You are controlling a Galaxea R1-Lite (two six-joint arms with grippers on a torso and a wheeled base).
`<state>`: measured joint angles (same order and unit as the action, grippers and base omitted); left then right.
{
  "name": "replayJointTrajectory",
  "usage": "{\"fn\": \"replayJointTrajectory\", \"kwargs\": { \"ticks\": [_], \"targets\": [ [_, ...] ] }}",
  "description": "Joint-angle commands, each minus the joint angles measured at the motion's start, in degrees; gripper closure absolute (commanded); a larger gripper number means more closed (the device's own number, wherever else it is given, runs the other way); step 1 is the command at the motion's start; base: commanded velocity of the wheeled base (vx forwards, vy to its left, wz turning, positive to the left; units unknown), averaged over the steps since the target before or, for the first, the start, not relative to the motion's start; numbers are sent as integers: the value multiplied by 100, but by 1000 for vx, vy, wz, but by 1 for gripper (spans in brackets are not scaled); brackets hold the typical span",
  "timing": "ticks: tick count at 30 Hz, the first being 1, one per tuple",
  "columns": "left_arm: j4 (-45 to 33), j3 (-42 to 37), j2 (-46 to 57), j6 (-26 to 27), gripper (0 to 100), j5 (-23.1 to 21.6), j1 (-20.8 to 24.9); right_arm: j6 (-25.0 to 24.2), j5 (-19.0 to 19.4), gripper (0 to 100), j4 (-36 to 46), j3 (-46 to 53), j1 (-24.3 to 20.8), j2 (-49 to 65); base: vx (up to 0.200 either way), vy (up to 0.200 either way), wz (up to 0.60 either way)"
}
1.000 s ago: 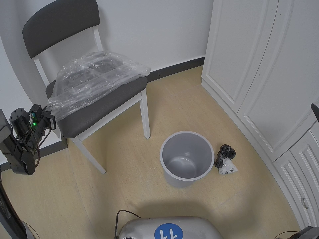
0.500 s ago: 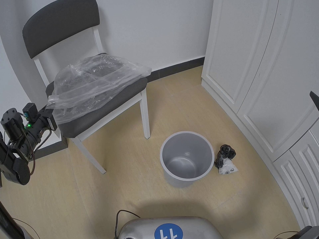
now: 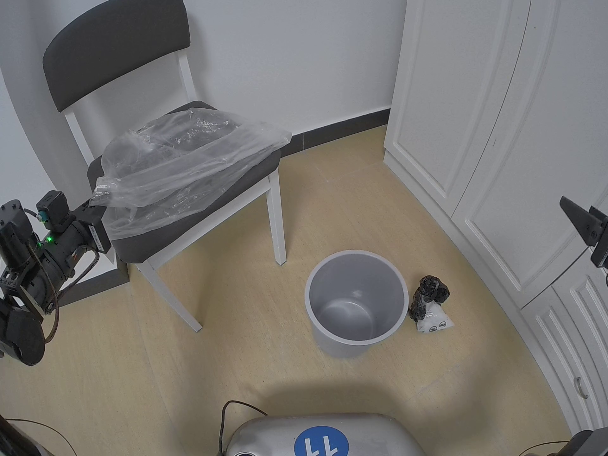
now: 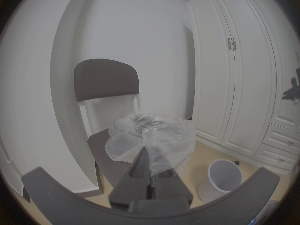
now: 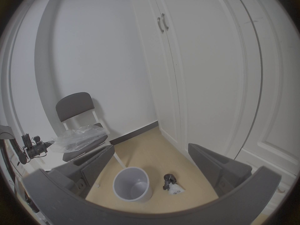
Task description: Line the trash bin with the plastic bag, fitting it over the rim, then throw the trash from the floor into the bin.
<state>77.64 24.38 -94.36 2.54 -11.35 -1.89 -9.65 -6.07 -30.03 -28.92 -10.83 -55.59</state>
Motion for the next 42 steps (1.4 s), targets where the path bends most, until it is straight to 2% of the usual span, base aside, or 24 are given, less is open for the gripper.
{"fn": "replayJointTrajectory", "kwargs": {
  "ticks": [1,5,11,12,15,18,27,39,42],
  "targets": [
    [-759,146,928,-43,100,54,207,-142,-518,0,-30,167,-763,-330,0,0,0],
    [-1225,480,1244,-306,100,441,461,-344,-553,0,-21,272,-1132,-444,0,0,0],
    [-1612,603,1552,-341,100,485,769,-502,-615,0,-38,281,-1282,-743,0,0,0],
    [-1717,673,1640,-341,100,546,1085,-564,-632,0,-65,281,-1282,-866,0,0,0],
    [-1779,700,1701,-359,100,608,1349,-634,-632,0,-65,281,-1291,-901,0,0,0],
    [-1823,708,1842,-403,100,1029,1964,-669,-632,0,-56,281,-1370,-901,0,0,0],
    [-1840,682,1921,-412,100,1733,2914,-687,-632,0,-65,589,-1668,-998,0,0,0],
    [-1867,682,2132,-473,100,1838,3415,-625,-623,0,-47,791,-1985,-1209,0,0,0],
    [-1867,673,2132,-561,100,1856,3713,-608,-623,0,-56,905,-2108,-1244,0,0,0]
  ]
}}
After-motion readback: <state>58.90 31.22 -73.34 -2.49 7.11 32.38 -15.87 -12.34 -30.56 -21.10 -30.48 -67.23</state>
